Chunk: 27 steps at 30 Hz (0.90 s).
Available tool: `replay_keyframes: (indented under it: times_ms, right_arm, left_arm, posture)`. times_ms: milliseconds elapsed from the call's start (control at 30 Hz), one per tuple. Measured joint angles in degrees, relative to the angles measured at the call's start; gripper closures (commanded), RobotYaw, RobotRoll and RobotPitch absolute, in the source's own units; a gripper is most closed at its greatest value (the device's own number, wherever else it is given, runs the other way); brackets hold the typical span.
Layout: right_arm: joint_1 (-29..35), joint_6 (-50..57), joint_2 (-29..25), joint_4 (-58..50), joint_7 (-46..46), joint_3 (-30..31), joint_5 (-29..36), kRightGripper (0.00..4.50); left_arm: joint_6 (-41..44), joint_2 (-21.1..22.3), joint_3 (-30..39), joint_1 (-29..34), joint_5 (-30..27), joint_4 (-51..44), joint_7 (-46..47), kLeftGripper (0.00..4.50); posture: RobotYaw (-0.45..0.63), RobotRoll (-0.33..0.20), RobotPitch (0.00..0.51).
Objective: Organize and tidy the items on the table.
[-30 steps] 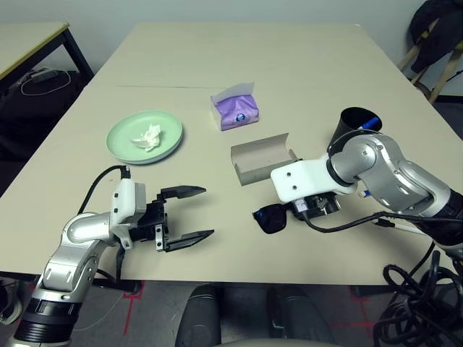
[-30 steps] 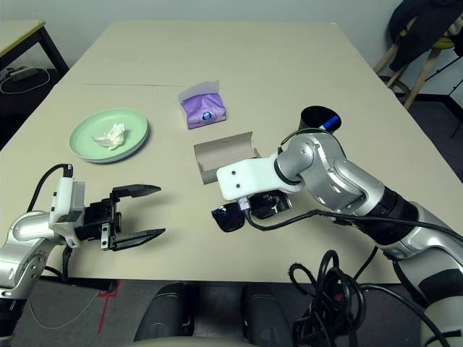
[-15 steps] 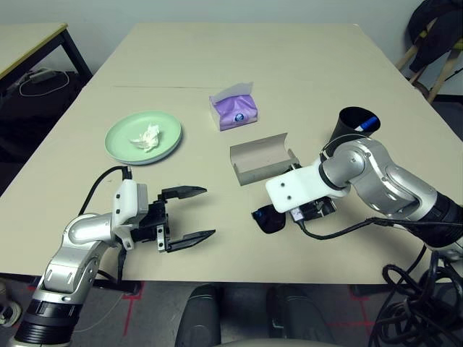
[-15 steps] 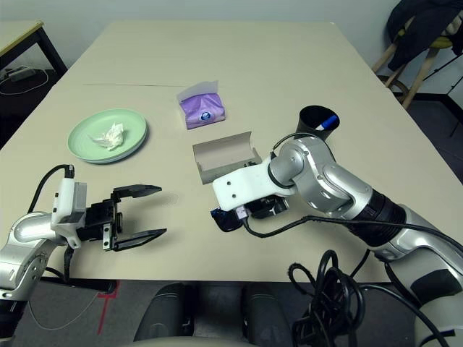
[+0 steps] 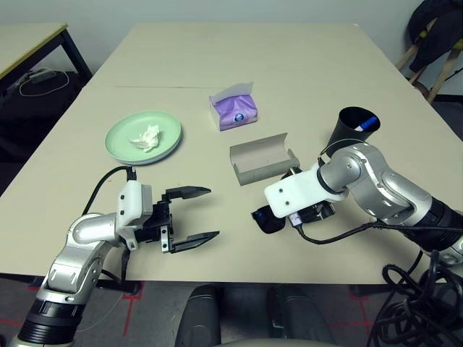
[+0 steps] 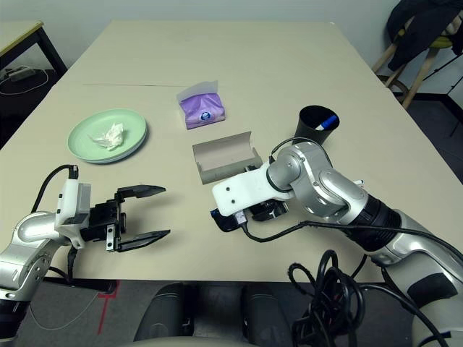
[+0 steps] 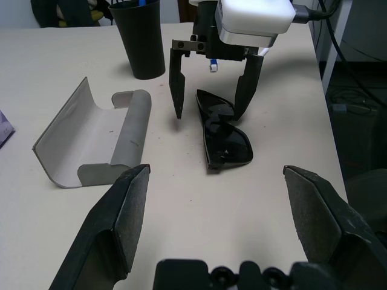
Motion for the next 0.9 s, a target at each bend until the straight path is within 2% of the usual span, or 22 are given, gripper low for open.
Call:
replay_keyframes:
  times_ms: [467, 567, 700, 733, 800, 900]
  right_arm:
    - [1.2, -1.4, 1.5, 0.0, 0.0, 0.1, -2.5, 0.00]
    - [1.5, -1.8, 1.8, 0.1, 0.0, 0.2, -3.1, 0.62]
    - [1.7, -2.1, 2.7, 0.2, -0.3, 0.2, -4.1, 2.00]
    - [1.7, -2.1, 2.8, 0.3, -0.4, 0.2, -4.3, 2.51]
    - [1.7, -2.5, 3.0, 0.2, -0.5, 0.1, -5.0, 3.23]
    - [1.6, -2.7, 3.2, 0.1, -0.4, -0.1, -5.1, 3.36]
  left_arm:
    - [0.1, -0.1, -0.3, 0.0, 0.0, -0.5, 0.6, 0.04]
    - [0.2, -0.1, -0.4, 0.0, 0.0, -0.6, 0.7, 0.00]
    - [0.4, -0.2, -0.5, 0.1, 0.0, -0.9, 1.2, 0.00]
    - [0.4, -0.2, -0.5, 0.1, 0.0, -1.0, 1.2, 0.00]
    - [0.4, -0.2, -0.6, 0.2, 0.0, -1.2, 1.2, 0.00]
    - [0.4, -0.2, -0.7, 0.2, 0.0, -1.3, 1.2, 0.00]
  posture:
    - [0.12, 0.000, 0.125]
    - [0.12, 0.000, 0.127]
    - [0.12, 0.000, 0.129]
    - [0.12, 0.000, 0.129]
    - [0.12, 0.000, 0.129]
    - [0.12, 0.000, 0.130]
